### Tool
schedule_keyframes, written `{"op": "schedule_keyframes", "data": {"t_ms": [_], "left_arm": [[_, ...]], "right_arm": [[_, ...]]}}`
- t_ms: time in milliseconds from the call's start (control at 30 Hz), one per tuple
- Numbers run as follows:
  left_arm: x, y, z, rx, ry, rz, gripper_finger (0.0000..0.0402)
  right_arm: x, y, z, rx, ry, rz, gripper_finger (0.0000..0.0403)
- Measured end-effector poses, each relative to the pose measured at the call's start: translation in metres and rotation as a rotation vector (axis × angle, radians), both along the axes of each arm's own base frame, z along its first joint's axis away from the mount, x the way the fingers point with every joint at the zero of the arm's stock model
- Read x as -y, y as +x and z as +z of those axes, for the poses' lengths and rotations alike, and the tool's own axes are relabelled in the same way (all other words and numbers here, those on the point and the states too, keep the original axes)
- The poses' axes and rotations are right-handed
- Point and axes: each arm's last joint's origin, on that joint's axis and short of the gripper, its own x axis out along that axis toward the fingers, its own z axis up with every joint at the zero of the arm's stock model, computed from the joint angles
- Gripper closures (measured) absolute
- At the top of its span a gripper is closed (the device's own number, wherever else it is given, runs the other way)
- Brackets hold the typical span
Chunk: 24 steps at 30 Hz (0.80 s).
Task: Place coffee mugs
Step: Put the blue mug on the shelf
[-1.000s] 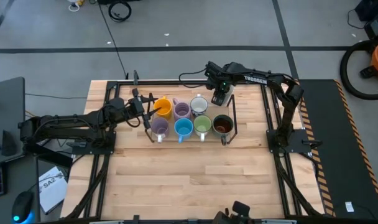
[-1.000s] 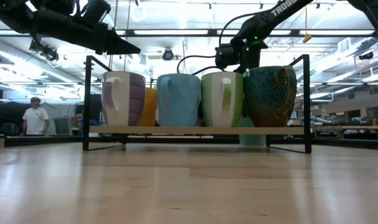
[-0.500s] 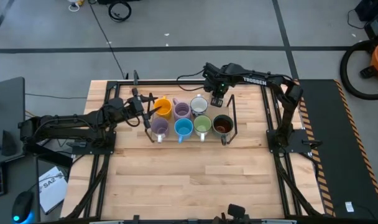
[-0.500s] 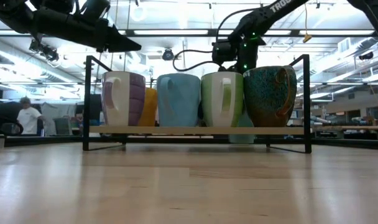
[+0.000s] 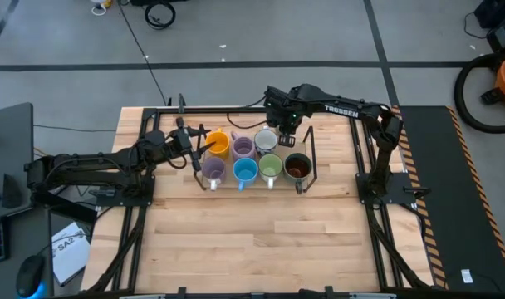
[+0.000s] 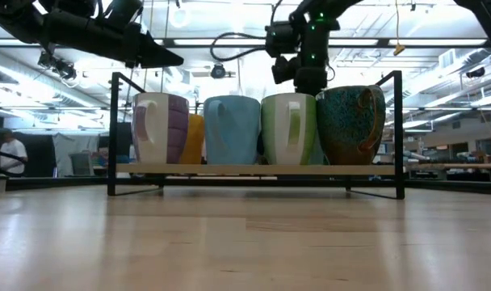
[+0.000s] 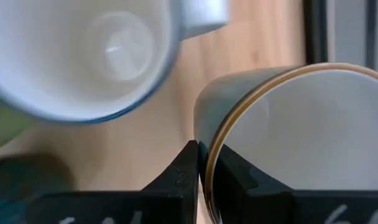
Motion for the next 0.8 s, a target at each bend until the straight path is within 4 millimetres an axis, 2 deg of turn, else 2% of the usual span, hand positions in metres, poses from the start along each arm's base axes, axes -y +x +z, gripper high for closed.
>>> {"op": "schedule_keyframes", "data": {"t_ms": [433,800], "left_arm": [[0.0,0.0,0.001,0.016,-0.007,0.001,0.0198],[0.0,0.0,0.002,0.02,-0.006,0.001,0.0198]], "right_arm": [[-0.039,0.004,0.016,0.015,0.015,0.013,0.0365],[-0.053,-0.008,0.015,0.009,0.053,-0.001,0.0366]]}}
